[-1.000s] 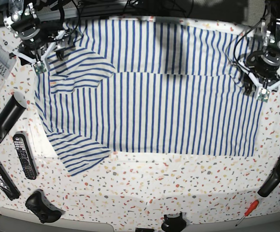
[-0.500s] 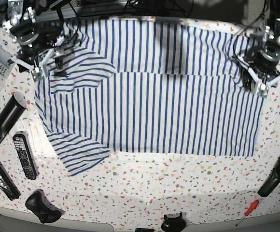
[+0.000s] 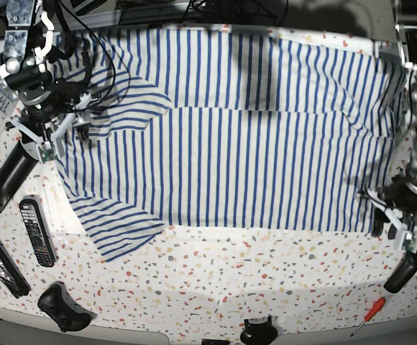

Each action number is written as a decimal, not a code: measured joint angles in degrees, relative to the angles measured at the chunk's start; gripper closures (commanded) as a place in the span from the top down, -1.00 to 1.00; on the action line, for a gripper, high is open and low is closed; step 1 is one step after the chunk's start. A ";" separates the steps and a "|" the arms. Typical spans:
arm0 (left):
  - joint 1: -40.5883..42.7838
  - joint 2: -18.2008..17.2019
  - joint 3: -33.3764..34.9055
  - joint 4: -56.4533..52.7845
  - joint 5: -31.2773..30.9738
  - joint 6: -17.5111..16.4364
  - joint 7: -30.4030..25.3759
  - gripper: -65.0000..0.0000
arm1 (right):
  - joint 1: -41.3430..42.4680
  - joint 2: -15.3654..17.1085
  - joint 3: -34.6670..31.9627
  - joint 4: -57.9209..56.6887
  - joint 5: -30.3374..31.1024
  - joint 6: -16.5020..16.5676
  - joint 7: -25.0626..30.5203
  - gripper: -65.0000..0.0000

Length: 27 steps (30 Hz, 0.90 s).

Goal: Layout the t-shirt on the table in an organized manner, then fold the t-shirt properly
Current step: 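Release the shirt and move the left gripper to the hem corner, then grasp the hem corners with both grippers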

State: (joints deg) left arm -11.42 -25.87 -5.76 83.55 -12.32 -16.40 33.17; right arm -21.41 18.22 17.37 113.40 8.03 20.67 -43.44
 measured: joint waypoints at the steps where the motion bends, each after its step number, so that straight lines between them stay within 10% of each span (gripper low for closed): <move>1: -2.64 -0.02 0.02 -3.89 -1.36 -1.33 0.66 -0.33 | 0.09 0.00 0.00 0.02 -0.04 0.04 -0.07 0.12; 7: -18.73 0.17 -0.04 -28.24 -6.99 -4.63 1.49 -0.17 | 0.04 0.02 -0.04 0.00 -0.09 0.02 -0.55 0.12; 17: -36.28 0.00 -0.20 -74.42 -6.84 -6.91 -19.34 -0.17 | 0.02 -0.07 -0.04 0.00 -0.07 0.00 -1.25 0.12; 27: -34.21 0.39 -0.22 -80.83 -6.97 -9.42 -26.38 -0.17 | 0.00 -0.09 -0.04 0.00 -0.07 0.00 -1.42 0.12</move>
State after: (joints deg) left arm -45.63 -25.47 -5.98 2.72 -19.29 -25.82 6.79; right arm -21.41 18.13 17.32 113.40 7.97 20.67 -44.86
